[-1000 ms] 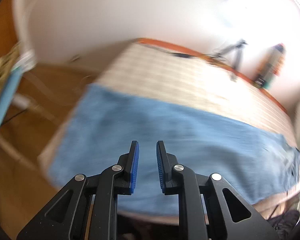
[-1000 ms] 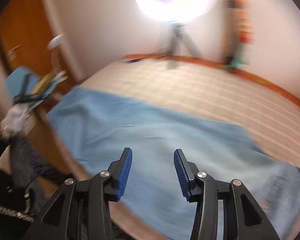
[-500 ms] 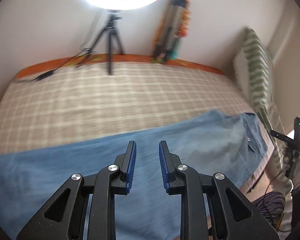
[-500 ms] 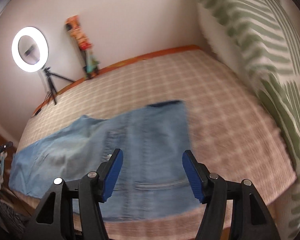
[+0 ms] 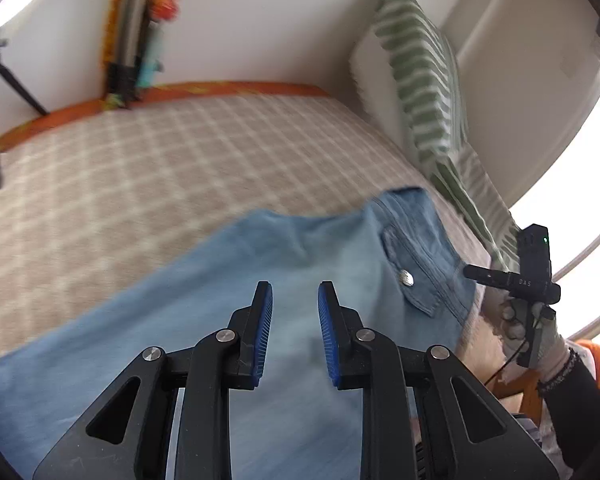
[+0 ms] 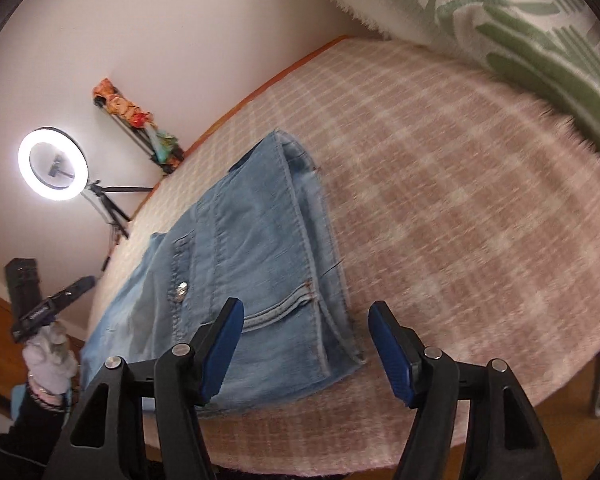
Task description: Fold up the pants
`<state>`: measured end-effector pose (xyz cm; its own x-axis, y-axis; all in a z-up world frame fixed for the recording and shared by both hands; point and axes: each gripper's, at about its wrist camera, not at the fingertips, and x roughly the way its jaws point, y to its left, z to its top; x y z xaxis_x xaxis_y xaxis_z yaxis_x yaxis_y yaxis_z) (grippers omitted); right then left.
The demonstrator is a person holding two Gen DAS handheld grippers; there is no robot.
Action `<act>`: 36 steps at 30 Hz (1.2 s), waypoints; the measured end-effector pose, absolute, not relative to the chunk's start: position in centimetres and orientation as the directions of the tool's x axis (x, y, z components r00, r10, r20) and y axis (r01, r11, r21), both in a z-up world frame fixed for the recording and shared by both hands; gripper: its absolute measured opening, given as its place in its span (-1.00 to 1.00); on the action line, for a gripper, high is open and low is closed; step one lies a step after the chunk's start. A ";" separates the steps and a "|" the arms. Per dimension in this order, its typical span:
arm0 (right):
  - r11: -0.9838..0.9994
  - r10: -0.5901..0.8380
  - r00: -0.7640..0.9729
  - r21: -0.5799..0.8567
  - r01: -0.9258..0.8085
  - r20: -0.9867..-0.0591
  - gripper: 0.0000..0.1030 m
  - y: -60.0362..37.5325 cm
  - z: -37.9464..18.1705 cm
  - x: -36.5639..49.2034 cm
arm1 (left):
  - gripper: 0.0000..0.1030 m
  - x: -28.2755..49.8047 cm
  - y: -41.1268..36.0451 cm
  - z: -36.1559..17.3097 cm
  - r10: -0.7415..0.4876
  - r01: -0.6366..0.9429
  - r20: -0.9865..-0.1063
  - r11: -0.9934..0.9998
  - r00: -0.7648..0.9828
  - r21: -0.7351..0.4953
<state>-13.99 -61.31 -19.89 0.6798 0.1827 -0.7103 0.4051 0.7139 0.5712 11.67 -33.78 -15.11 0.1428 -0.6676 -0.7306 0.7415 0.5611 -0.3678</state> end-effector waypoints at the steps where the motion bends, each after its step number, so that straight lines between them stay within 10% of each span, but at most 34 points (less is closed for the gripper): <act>1: 0.716 0.192 0.678 0.573 0.398 -0.710 0.31 -61.1 -20.2 -13.9 | -0.58 11.0 -34.8 -15.8 -0.668 0.754 -0.734 0.545 0.125 -0.367; 5: 0.735 0.212 0.668 0.567 0.373 -0.714 -0.63 -59.8 -20.5 -13.3 | -0.58 9.0 -37.8 -17.8 -0.639 0.800 -0.760 0.514 0.117 -0.309; 9: 0.756 0.149 0.679 0.525 0.390 -0.719 -0.79 -57.9 -18.3 -13.8 | -0.58 9.0 -38.9 -19.5 -0.611 0.799 -0.780 0.532 0.134 -0.279; 16: 0.771 0.116 0.629 0.469 0.431 -0.769 -0.77 -57.4 -17.7 -15.6 | -0.58 10.3 -38.4 -20.8 -0.598 0.774 -0.793 0.557 0.119 -0.303; 26: 0.837 -0.009 0.666 0.359 0.414 -0.746 0.44 -59.4 -12.9 -11.9 | -0.46 12.7 -38.2 -17.9 -0.620 0.739 -0.763 0.599 0.185 -0.309; 33: 0.797 0.045 0.645 0.417 0.438 -0.763 0.40 -64.4 -16.6 -5.0 | -0.24 16.0 -40.4 -18.6 -0.624 0.691 -0.764 0.625 0.163 -0.363; 36: 0.774 0.104 0.641 0.466 0.428 -0.761 0.02 -65.0 -18.4 -3.3 | -0.24 17.1 -41.1 -19.9 -0.598 0.665 -0.784 0.655 0.167 -0.358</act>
<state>-3.33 -65.04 -18.44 0.6410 0.1038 -0.7605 0.4281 0.7741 0.4664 17.11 -41.12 -19.91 0.1669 -0.5981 -0.7839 0.6652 0.6551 -0.3582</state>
